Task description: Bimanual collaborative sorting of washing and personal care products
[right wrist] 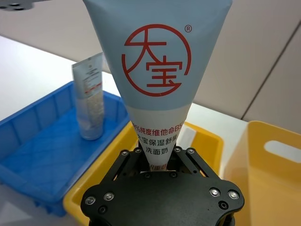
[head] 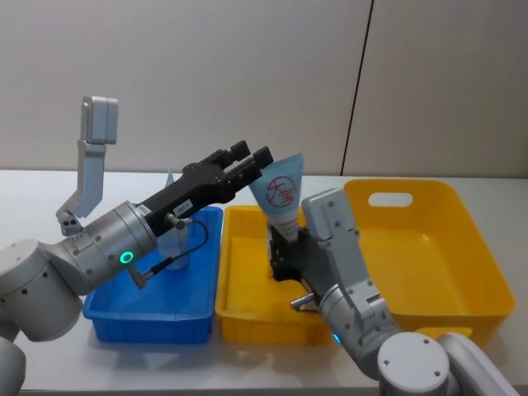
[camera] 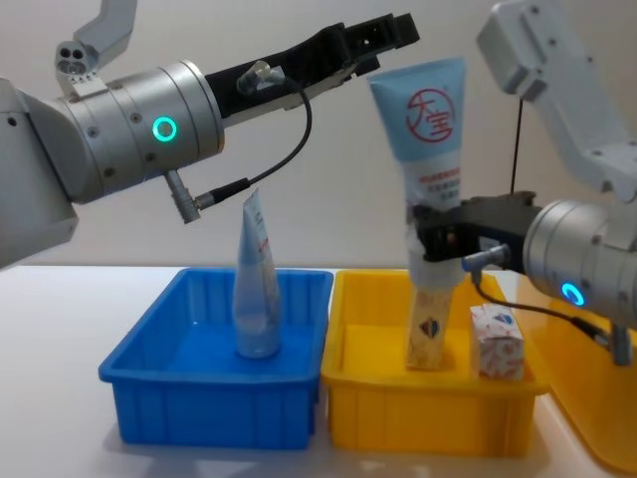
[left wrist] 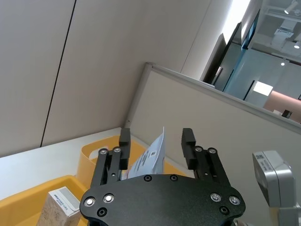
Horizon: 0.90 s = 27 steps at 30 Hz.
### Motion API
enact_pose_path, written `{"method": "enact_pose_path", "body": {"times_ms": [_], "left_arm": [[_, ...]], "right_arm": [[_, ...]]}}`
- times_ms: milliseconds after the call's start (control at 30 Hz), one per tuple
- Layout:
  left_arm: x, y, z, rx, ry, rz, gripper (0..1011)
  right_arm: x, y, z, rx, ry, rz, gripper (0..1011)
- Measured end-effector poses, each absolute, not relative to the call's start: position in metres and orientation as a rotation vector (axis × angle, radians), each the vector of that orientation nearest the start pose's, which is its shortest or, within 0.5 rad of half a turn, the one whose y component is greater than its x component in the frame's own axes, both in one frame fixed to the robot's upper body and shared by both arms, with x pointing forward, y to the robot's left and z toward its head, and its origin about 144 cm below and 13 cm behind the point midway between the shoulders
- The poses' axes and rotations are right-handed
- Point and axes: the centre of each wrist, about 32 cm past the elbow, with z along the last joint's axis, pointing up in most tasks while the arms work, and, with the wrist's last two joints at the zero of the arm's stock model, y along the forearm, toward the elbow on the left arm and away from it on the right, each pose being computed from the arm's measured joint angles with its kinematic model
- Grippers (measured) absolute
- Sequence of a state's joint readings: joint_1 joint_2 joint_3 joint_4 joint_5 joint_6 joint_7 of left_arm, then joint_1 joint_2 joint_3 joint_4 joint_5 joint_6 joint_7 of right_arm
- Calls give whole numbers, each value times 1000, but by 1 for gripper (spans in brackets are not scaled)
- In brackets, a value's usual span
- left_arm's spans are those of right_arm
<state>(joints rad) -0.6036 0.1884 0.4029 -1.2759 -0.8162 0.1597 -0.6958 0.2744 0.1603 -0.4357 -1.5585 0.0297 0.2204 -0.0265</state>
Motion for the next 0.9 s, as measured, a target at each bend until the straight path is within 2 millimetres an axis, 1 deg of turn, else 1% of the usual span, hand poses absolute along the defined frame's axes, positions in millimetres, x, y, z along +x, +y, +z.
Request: {"method": "enact_pose_path", "body": {"times_ms": [67, 100, 233, 267, 400, 433, 467, 633, 667, 900], "left_arm": [[599, 180, 1268, -383, 204, 460, 641], [599, 180, 1268, -383, 204, 460, 701], [599, 180, 1268, -383, 204, 460, 815], [599, 180, 1268, -383, 204, 460, 871], [599, 180, 1268, -383, 204, 460, 940], [599, 180, 1268, -383, 204, 460, 984], [599, 180, 1268, -383, 204, 460, 999], [599, 180, 1268, -383, 204, 460, 1001], [599, 179, 1268, -383, 204, 460, 1001], [599, 180, 1268, -383, 204, 460, 1001]], "right_arm": [[505, -140, 1211, -168, -180, -1218, 170], [505, -141, 1211, -166, -182, -1225, 170], [507, -147, 1212, -151, -198, -1281, 168], [507, -149, 1213, -148, -200, -1289, 168], [509, -156, 1217, -132, -216, -1342, 168], [509, -158, 1218, -129, -217, -1351, 168], [509, -162, 1219, -123, -222, -1373, 167], [510, -177, 1227, -108, -230, -1453, 166], [510, -177, 1227, -108, -230, -1453, 166], [506, -198, 1238, -132, -196, -1552, 164]]}}
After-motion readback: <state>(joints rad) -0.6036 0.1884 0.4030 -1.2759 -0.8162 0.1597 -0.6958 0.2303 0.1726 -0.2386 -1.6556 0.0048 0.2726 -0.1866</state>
